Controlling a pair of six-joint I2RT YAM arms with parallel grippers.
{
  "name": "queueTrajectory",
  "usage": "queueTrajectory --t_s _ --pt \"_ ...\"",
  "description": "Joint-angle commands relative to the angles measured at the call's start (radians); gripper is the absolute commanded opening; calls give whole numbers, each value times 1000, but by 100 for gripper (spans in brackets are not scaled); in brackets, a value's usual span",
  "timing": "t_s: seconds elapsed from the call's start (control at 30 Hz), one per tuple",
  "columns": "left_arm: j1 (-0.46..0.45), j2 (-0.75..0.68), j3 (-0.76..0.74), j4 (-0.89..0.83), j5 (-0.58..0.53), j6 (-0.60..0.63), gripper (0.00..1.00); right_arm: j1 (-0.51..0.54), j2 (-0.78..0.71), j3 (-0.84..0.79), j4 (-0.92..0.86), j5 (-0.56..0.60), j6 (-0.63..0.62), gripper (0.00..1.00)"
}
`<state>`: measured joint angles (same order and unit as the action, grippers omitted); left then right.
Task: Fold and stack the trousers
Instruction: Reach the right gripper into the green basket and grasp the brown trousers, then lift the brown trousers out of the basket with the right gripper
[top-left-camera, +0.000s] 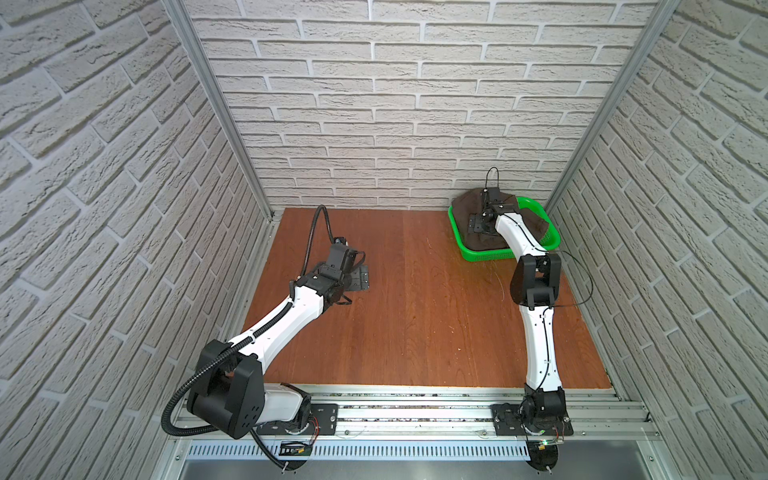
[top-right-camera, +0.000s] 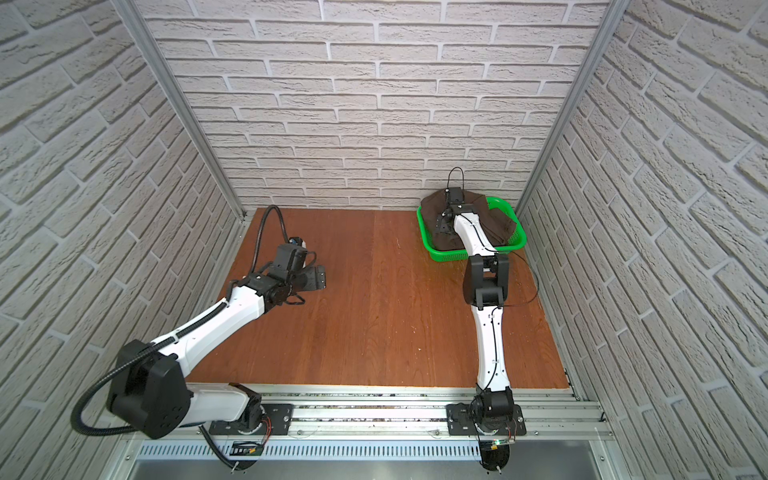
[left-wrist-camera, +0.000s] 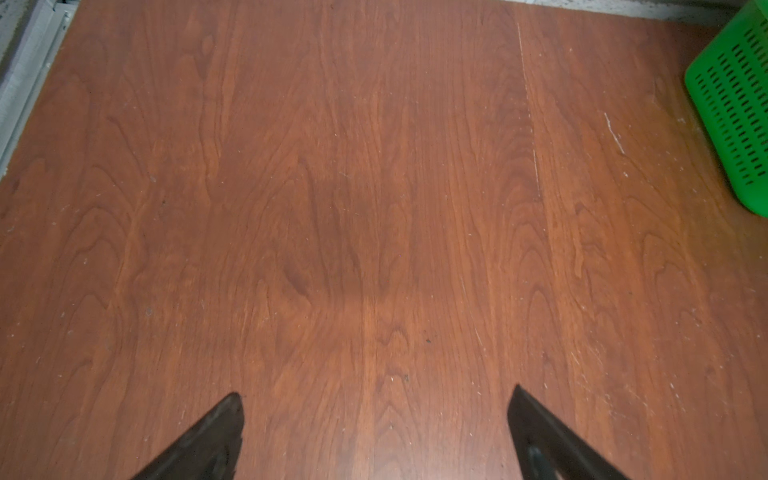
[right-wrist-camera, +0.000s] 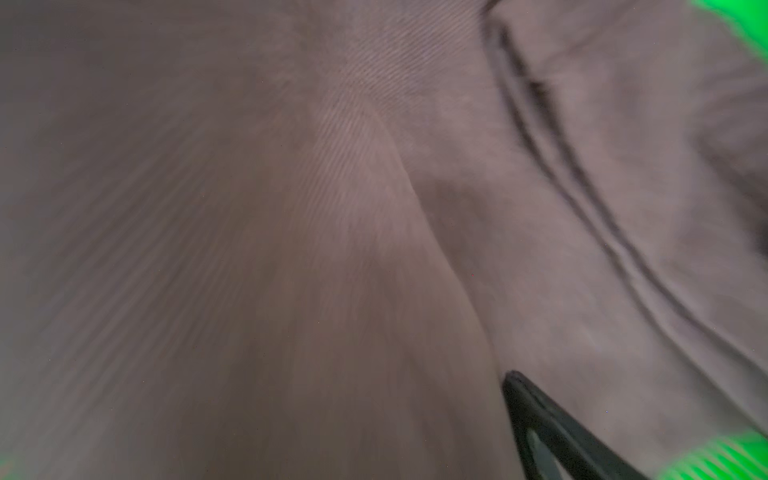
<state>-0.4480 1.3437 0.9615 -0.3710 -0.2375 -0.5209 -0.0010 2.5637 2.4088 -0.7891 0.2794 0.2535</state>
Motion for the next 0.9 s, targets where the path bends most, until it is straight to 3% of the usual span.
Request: queueTrajectory --t_s 0.0,0.07,0.17,0.27,0.53,0.87 --pt "-21 -11 5 -18 -5 -11 98 -7 14 56 -13 -58 -7 89" --pt "-31 -18 6 -22 -5 -14 98 -7 17 67 -6 -82 -7 73" --pt "-49 -34 8 -38 -7 -20 96 -7 -4 81 -12 -99 6 34" --pt "-62 -63 6 -56 -15 -30 93 -7 -72 72 -11 -115 17 6" --pt "-117 -168 4 -118 -61 -66 88 28 -469 -31 118 -162 17 5" --pt "-176 -297 -42 -205 -132 -121 87 212 -851 60 219 -153 -112 5"
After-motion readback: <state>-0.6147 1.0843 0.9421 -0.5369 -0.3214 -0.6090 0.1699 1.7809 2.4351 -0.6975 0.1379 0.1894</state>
